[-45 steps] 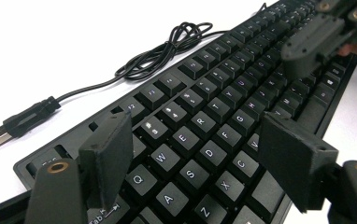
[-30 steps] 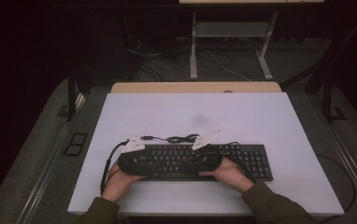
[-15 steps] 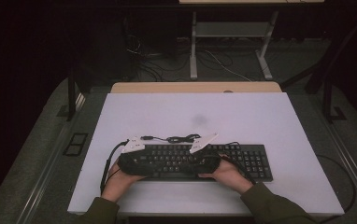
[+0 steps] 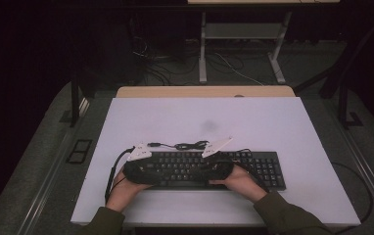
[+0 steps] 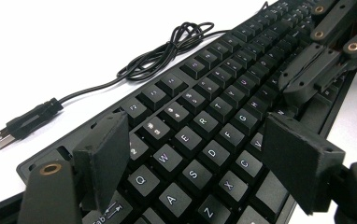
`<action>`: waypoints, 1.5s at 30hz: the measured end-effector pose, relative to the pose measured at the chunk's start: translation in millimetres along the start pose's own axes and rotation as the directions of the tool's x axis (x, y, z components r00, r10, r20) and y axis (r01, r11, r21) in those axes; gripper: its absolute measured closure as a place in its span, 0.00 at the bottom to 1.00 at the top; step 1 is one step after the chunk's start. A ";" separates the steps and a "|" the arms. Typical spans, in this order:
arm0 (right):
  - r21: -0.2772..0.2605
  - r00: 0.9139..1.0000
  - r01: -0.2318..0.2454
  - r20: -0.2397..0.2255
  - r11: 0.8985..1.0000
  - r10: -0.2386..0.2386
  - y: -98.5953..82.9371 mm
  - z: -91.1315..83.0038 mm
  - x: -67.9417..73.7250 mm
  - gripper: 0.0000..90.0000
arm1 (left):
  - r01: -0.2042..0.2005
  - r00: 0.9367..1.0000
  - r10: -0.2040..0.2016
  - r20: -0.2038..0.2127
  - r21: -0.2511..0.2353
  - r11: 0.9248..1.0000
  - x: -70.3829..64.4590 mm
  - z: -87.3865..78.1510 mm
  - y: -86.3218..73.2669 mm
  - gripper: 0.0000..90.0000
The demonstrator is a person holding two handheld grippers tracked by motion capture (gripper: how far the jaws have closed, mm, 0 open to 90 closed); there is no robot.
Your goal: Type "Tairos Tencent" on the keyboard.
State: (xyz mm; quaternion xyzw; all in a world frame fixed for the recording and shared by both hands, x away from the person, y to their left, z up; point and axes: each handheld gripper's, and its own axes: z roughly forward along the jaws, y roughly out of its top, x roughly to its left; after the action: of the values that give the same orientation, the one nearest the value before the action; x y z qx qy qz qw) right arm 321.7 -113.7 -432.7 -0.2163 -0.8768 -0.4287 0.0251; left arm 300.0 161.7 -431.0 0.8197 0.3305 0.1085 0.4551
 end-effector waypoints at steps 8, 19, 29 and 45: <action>-0.047 1.000 -0.027 0.006 0.999 0.027 0.4 -10.3 -6.4 0.82 | 0.001 1.000 -0.001 0.006 -0.004 1.000 -1.5 -0.2 0.7 0.27; -0.079 0.998 -0.058 0.022 0.995 0.060 -2.5 -18.3 -13.3 0.60 | -0.007 1.000 0.007 0.014 -0.003 1.000 -3.6 0.6 1.7 0.29; -0.095 0.994 -0.071 0.073 0.993 0.079 -5.7 -23.9 -20.2 0.42 | -0.004 0.999 0.004 0.033 0.008 1.000 -8.0 2.3 2.8 0.34; -0.106 0.986 -0.088 0.135 0.990 0.102 -8.9 -28.6 -28.3 0.34 | -0.023 0.996 0.019 0.090 0.042 0.999 -19.5 10.8 4.5 0.61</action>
State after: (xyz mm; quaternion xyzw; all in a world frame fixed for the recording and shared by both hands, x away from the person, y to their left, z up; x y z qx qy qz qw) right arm 339.7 -150.4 -427.7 -0.2885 -0.8427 -0.4537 -0.0270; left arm 292.4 140.2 -431.1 0.8367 0.3033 0.0691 0.4506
